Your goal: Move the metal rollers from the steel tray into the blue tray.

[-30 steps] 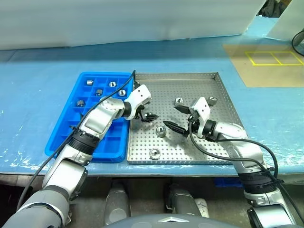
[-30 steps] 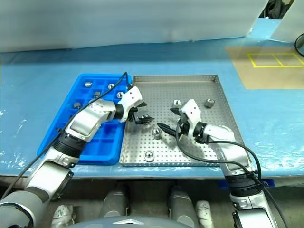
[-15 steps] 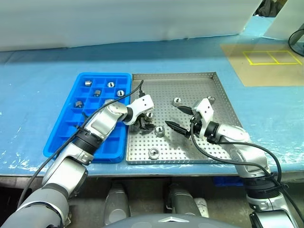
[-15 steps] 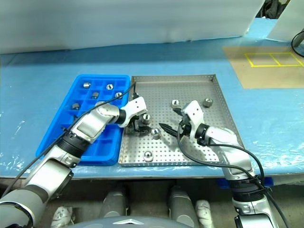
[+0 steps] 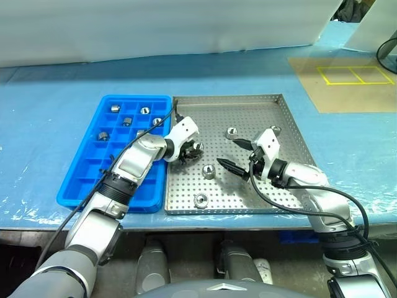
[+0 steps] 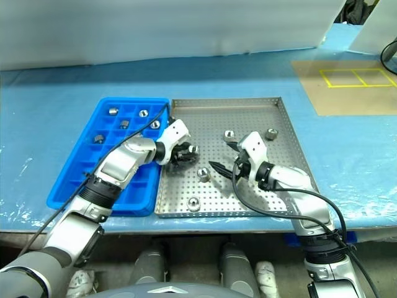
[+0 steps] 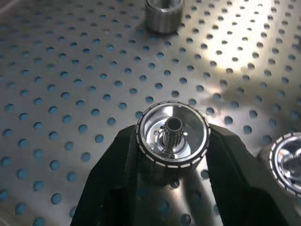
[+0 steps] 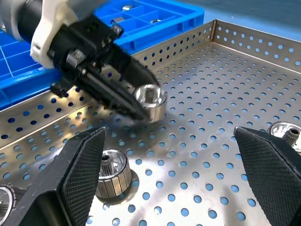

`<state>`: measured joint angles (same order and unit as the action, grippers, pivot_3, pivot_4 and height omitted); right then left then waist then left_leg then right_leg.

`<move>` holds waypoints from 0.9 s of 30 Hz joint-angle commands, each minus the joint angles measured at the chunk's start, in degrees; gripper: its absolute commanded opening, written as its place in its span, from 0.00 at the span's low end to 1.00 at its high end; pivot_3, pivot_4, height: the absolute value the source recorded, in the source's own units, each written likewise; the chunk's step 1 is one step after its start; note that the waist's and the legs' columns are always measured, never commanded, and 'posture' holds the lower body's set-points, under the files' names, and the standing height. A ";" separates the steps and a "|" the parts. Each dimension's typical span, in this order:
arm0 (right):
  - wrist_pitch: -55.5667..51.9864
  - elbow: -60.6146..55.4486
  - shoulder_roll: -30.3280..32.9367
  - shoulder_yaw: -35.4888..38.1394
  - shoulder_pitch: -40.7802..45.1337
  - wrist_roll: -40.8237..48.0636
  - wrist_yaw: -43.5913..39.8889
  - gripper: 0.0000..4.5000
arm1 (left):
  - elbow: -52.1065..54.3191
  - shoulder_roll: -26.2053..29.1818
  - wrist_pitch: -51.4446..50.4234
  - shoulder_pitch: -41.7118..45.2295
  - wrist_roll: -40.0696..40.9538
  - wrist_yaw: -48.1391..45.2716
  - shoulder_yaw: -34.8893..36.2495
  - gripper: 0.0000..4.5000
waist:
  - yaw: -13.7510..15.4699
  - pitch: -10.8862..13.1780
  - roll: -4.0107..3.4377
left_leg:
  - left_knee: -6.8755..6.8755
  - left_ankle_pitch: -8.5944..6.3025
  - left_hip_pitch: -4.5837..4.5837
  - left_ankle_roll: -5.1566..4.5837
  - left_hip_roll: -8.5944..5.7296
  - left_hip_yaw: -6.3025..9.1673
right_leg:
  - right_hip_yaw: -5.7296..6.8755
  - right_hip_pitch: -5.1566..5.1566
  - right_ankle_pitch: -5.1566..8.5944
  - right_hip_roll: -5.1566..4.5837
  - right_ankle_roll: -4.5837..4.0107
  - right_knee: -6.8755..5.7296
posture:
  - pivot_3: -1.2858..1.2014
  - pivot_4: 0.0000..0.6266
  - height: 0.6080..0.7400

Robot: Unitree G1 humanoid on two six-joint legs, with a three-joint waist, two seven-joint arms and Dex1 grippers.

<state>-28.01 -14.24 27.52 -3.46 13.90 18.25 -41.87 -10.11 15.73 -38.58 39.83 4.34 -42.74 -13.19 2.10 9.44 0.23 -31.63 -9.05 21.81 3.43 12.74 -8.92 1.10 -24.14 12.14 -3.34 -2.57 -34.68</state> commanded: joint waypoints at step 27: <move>6.41 16.78 -3.17 -6.04 15.99 -0.41 -14.23 1.00 | 44.47 -13.31 -1.98 -35.11 -0.24 47.02 32.89 0.38 | 3.88 0.04 0.08 | -0.08 -0.17 0.28 -0.28 0.07 0.18 | 0.28 -0.06 0.03 -0.03 0.02 0.18 | 0.58 0.24 1.00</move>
<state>-22.84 2.99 24.26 -9.85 28.83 17.70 -55.38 31.13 2.23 -41.45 5.26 3.95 3.59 18.72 5.98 9.49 0.31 -31.71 -9.23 22.12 3.14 12.81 -8.73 1.39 -24.20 12.16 -3.37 -2.56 -34.47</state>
